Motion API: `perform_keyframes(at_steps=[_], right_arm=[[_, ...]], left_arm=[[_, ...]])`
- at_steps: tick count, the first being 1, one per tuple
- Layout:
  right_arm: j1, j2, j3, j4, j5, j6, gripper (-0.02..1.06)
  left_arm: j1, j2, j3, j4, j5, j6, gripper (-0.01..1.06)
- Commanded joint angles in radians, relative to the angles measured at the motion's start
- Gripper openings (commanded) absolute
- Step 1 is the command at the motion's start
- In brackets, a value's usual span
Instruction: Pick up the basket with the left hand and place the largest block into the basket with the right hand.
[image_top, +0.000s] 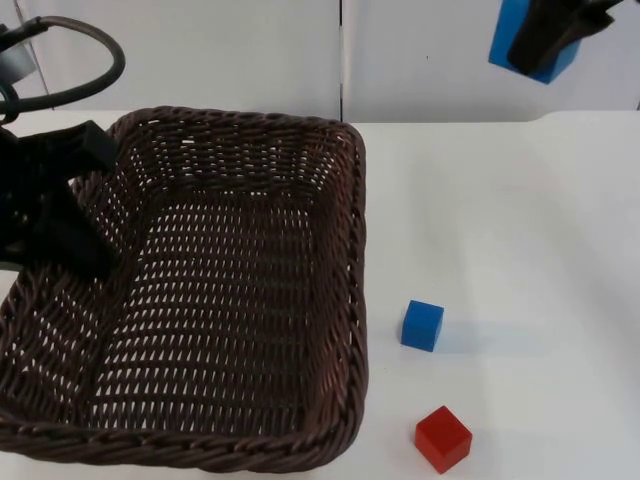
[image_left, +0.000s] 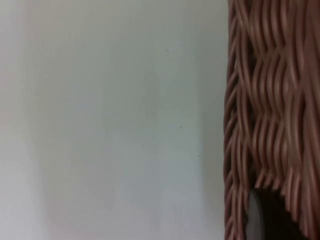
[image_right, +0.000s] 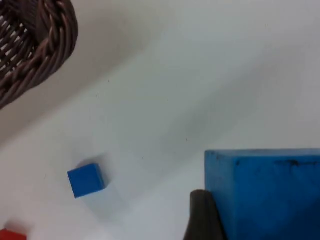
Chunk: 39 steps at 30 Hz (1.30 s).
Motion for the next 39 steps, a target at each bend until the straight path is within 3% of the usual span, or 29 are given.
perform_keyframes(at_steps=[1,12,26,32,39], right_arm=[[-0.001,-0.02,-0.006,-0.008,0.015,0.011,0.0],[0.018,-0.033,-0.006,-0.019,0.007,0.083,0.0],[0.247,-0.033,-0.006,-0.019,-0.004,0.102,0.0],[0.357,-0.033,-0.006,-0.019,-0.081,0.113,0.0],[0.419,-0.033,-0.006,0.005,-0.169,0.125,0.0]], left_arm=[[-0.001,-0.012,0.002,-0.019,0.006,0.0,0.0],[-0.001,-0.012,0.002,-0.02,0.004,0.0,0.0],[-0.001,-0.012,0.002,-0.02,0.004,0.0,0.0],[-0.001,-0.012,0.002,-0.02,0.004,0.0,0.0],[-0.001,-0.012,0.002,-0.02,0.004,0.0,0.0]])
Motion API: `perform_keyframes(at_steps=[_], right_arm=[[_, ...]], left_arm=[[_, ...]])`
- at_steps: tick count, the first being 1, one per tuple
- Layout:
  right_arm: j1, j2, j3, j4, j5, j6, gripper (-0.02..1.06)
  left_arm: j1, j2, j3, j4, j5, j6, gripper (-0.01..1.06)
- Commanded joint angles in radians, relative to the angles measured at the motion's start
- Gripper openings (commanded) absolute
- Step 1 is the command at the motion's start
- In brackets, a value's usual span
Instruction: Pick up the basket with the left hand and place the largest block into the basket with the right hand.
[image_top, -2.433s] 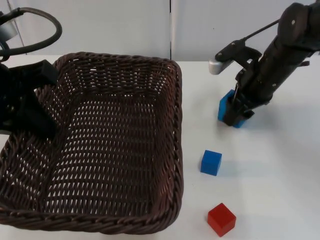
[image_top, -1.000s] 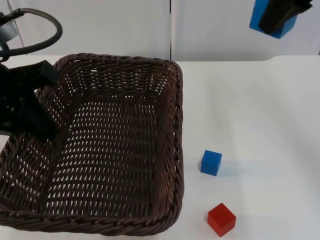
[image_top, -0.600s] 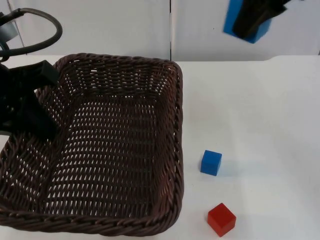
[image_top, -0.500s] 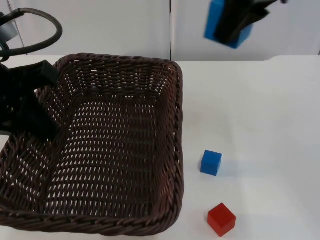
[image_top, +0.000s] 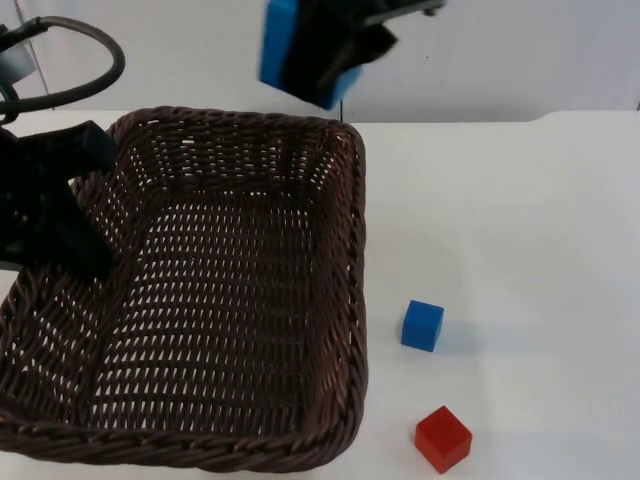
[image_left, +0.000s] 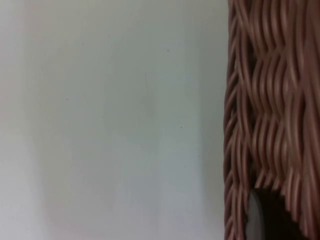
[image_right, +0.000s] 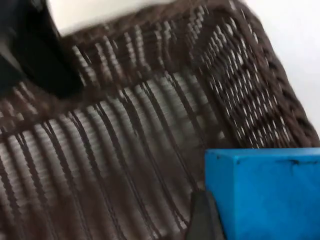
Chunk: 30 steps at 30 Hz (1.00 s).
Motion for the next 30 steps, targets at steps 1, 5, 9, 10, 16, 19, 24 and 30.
perform_keyframes(at_steps=[1,5,9,10,16,19,24,30], right_arm=[[0.014,-0.013,-0.006,0.023,-0.037,0.004,0.0],[0.018,-0.013,-0.006,0.081,-0.053,0.004,0.0],[0.018,-0.011,-0.006,0.094,-0.058,0.004,0.0],[0.018,-0.006,-0.006,0.099,-0.06,0.004,0.0],[0.018,0.039,-0.006,0.128,-0.057,0.004,0.0],[0.018,0.094,-0.006,0.156,-0.057,0.004,0.0],[0.018,0.155,-0.006,0.169,-0.063,0.004,0.0],[0.018,0.199,-0.006,0.176,-0.068,0.004,0.0]], left_arm=[[-0.001,-0.012,0.002,-0.02,0.004,0.0,0.0],[-0.001,-0.012,0.002,-0.02,0.002,0.0,0.0],[-0.001,-0.012,0.002,-0.02,0.002,0.0,0.0],[-0.001,-0.012,0.002,-0.02,0.002,0.0,0.0],[-0.001,-0.012,0.002,-0.023,0.002,0.0,0.0],[-0.001,-0.012,0.002,-0.024,0.002,0.0,0.0],[-0.001,-0.012,0.002,-0.024,0.002,0.0,0.0],[-0.001,-0.012,0.002,-0.024,0.002,0.0,0.0]])
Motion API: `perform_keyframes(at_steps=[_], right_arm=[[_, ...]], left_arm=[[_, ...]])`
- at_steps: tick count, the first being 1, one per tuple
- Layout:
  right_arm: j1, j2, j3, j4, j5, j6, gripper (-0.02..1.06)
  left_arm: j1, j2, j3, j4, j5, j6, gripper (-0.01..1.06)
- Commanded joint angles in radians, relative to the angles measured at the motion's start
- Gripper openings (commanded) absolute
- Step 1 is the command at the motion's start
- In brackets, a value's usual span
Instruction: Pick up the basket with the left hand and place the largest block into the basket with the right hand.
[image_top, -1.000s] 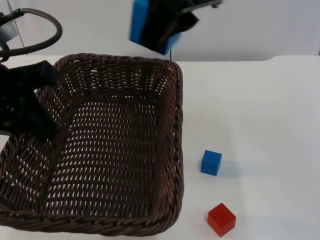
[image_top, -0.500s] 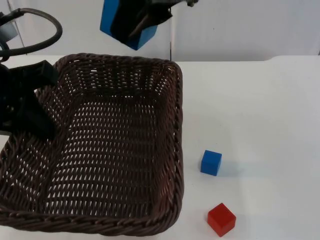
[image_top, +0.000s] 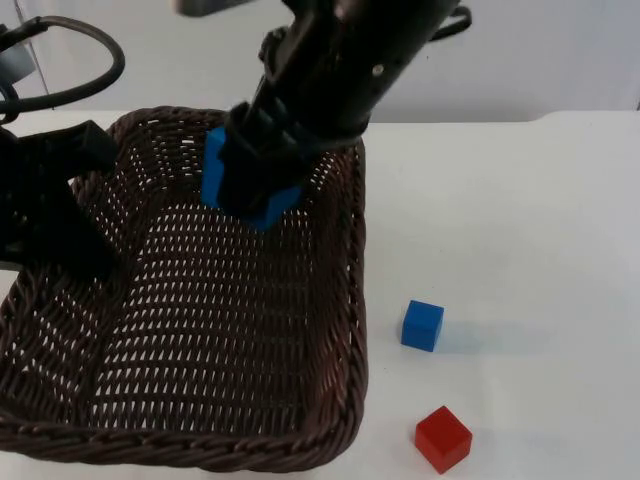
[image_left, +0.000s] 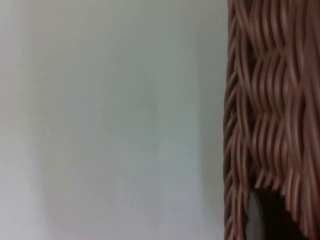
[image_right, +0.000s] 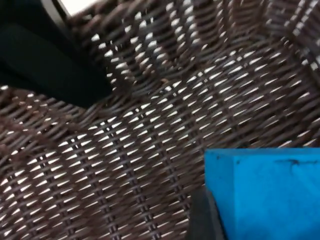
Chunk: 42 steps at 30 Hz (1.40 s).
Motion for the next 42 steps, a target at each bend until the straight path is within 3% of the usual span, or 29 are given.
perform_keyframes(at_steps=[1,10,12,13,17,18,21,23,33,42], right_arm=[[0.006,0.008,-0.006,0.014,-0.017,0.001,0.0],[0.006,0.048,-0.006,0.014,-0.013,0.001,0.03],[0.006,0.048,-0.006,0.014,-0.013,0.001,0.14],[0.006,0.048,-0.006,0.014,-0.013,0.001,0.14],[0.006,0.048,-0.006,0.014,-0.013,0.001,0.49],[0.006,0.048,-0.006,0.014,-0.013,0.001,0.49],[0.006,0.046,-0.006,0.016,-0.013,0.001,0.73],[0.006,0.034,-0.006,0.014,-0.017,-0.006,0.79],[0.006,-0.101,-0.006,-0.003,-0.008,-0.021,0.78],[0.004,-0.246,-0.006,-0.054,0.055,0.052,0.78]], left_arm=[[-0.001,-0.012,0.002,-0.024,0.002,0.0,0.0],[-0.001,-0.012,0.002,-0.027,0.0,0.0,0.0],[-0.001,-0.012,0.002,-0.027,-0.005,0.0,0.0],[-0.001,-0.012,0.002,-0.027,-0.005,0.0,0.0],[-0.001,-0.012,0.002,-0.027,-0.011,0.0,0.0],[-0.001,-0.012,0.002,-0.027,-0.011,0.0,0.0],[-0.001,-0.012,0.002,-0.027,-0.011,0.0,0.0],[-0.001,-0.012,0.002,-0.027,-0.011,0.0,0.0],[-0.001,-0.012,0.002,-0.027,-0.011,0.0,0.0],[-0.001,-0.012,0.002,-0.027,-0.011,0.0,0.0]])
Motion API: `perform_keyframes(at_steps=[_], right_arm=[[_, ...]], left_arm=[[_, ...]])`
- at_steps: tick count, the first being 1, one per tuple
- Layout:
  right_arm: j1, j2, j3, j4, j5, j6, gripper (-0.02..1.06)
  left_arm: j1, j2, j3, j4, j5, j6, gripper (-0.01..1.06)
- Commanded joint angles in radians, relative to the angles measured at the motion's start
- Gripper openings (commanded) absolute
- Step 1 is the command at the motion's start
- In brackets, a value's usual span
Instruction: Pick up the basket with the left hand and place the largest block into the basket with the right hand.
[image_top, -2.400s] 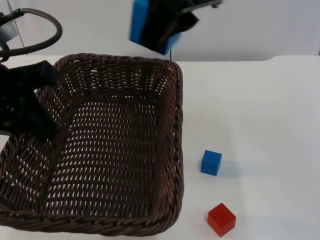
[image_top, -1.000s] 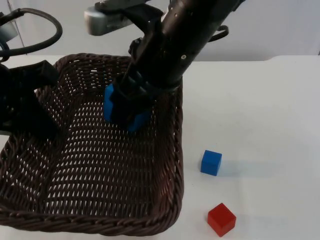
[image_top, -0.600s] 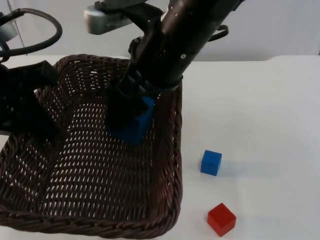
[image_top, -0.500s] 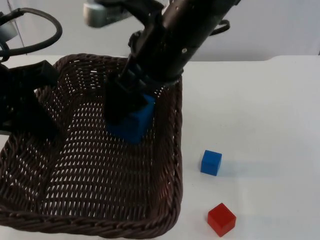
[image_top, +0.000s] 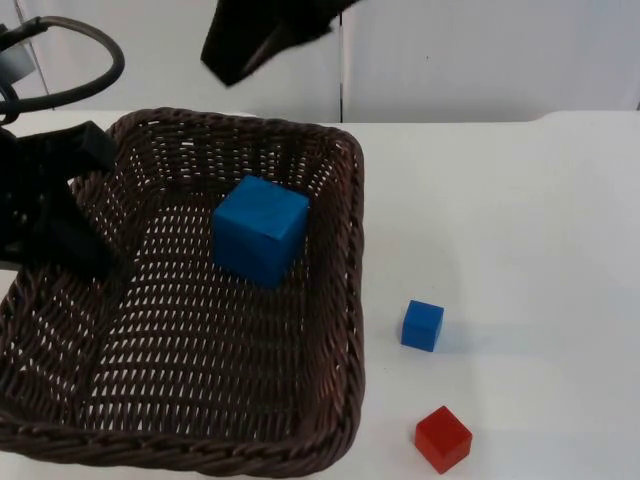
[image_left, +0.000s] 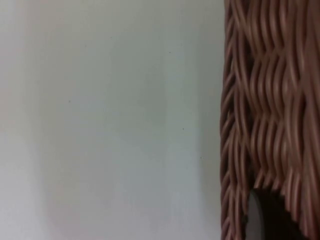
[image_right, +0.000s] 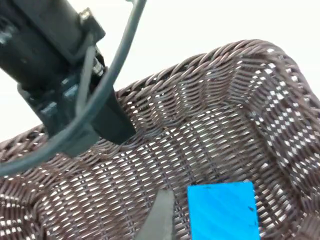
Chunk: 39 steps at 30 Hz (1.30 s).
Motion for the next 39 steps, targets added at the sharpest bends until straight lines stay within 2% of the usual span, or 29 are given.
perform_keyframes(at_steps=[1,6,11,14,18,25,29,30,39], right_arm=[[0.004,-0.041,-0.006,-0.014,0.027,0.025,0.78],[0.004,-0.094,0.011,-0.014,0.042,0.028,0.78],[0.004,-0.154,0.111,-0.014,-0.042,0.029,0.78],[0.004,-0.204,0.209,-0.016,-0.127,0.029,0.78],[0.004,-0.242,0.271,-0.011,-0.18,0.029,0.78],[0.004,-0.28,0.313,-0.008,-0.195,0.029,0.78],[0.004,-0.304,0.313,-0.007,-0.206,0.029,0.78],[0.004,-0.304,0.313,-0.007,-0.206,0.029,0.78],[0.004,-0.313,0.313,-0.01,-0.171,0.029,0.78]], left_arm=[[-0.001,-0.012,0.002,-0.026,-0.009,0.0,0.0],[-0.001,-0.012,0.002,-0.026,-0.009,0.0,0.0],[-0.001,-0.012,0.002,-0.027,-0.021,0.025,0.0],[-0.001,-0.012,0.002,-0.027,-0.067,0.034,0.0],[-0.001,-0.012,0.002,-0.029,-0.088,0.052,0.0],[-0.001,0.02,0.002,-0.046,-0.127,0.06,0.0],[-0.001,0.107,-0.007,-0.188,-0.141,0.206,0.0],[-0.001,0.107,-0.007,-0.188,-0.141,0.206,0.0],[-0.001,0.345,-0.174,-0.223,-0.138,0.239,0.0]])
